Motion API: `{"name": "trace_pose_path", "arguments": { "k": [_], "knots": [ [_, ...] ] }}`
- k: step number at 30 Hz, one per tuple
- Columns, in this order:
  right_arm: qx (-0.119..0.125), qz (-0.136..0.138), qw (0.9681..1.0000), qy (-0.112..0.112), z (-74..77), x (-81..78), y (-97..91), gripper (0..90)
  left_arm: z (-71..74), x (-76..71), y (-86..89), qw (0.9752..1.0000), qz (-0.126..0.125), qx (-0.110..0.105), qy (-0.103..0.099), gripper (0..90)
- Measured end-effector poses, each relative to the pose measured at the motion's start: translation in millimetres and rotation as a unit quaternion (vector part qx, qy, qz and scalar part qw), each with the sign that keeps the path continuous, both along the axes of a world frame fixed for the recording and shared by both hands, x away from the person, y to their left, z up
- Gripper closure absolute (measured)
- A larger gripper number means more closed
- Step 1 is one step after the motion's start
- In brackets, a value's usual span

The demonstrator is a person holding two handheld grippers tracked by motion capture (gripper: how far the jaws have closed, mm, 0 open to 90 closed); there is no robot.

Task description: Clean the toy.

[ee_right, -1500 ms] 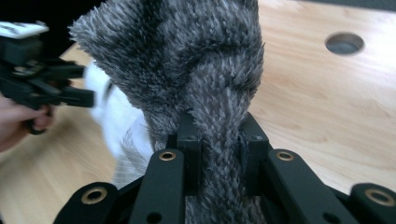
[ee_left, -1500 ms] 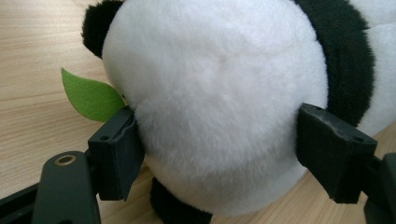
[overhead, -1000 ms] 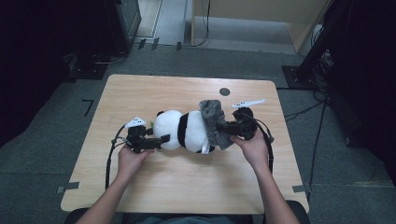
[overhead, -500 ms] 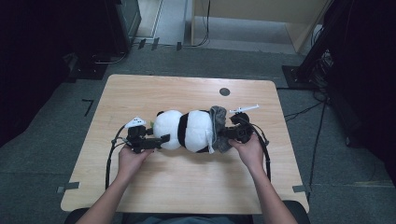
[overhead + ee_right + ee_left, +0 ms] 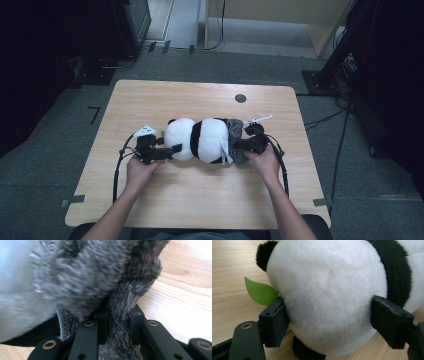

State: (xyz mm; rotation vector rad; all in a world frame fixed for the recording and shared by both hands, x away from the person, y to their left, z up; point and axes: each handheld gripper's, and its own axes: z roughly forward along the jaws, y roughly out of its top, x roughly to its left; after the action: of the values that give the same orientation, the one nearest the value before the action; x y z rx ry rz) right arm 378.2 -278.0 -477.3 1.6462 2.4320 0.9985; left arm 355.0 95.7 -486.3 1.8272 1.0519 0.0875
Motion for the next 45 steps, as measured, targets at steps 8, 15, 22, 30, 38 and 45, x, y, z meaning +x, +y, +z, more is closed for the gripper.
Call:
{"name": "trace_pose_path", "arguments": {
  "k": [8, 15, 22, 30, 38, 45],
  "knots": [
    [0.009, -0.014, 0.9998, -0.005, 8.5, -3.5, -12.9, 74.9, -0.2, -0.1, 0.2, 1.0, 0.0, 0.0, -0.001, 20.5],
    [0.025, -0.02, 0.9991, -0.029, 23.8, -10.4, -22.0, 75.2, -0.3, 0.0, 0.3, 1.0, -0.001, 0.0, -0.001, 20.5],
    [0.029, -0.01, 0.9973, -0.067, 55.9, -20.6, -24.2, 75.5, -0.5, -0.4, 0.2, 1.0, 0.0, 0.0, -0.002, 20.3],
    [0.049, 0.007, 0.9942, -0.096, 102.6, -37.5, -26.9, 75.7, -0.8, -0.4, -0.1, 1.0, 0.002, -0.003, -0.005, 20.2],
    [0.049, 0.057, 0.9905, -0.115, 131.6, -50.3, 1.8, 75.4, -1.0, -0.4, 0.1, 1.0, 0.001, -0.002, -0.005, 20.1],
    [0.049, 0.107, 0.9875, -0.105, 128.0, -41.1, 48.0, 75.1, -0.6, -0.6, -0.1, 1.0, 0.001, -0.001, -0.005, 20.1]
  ]
}}
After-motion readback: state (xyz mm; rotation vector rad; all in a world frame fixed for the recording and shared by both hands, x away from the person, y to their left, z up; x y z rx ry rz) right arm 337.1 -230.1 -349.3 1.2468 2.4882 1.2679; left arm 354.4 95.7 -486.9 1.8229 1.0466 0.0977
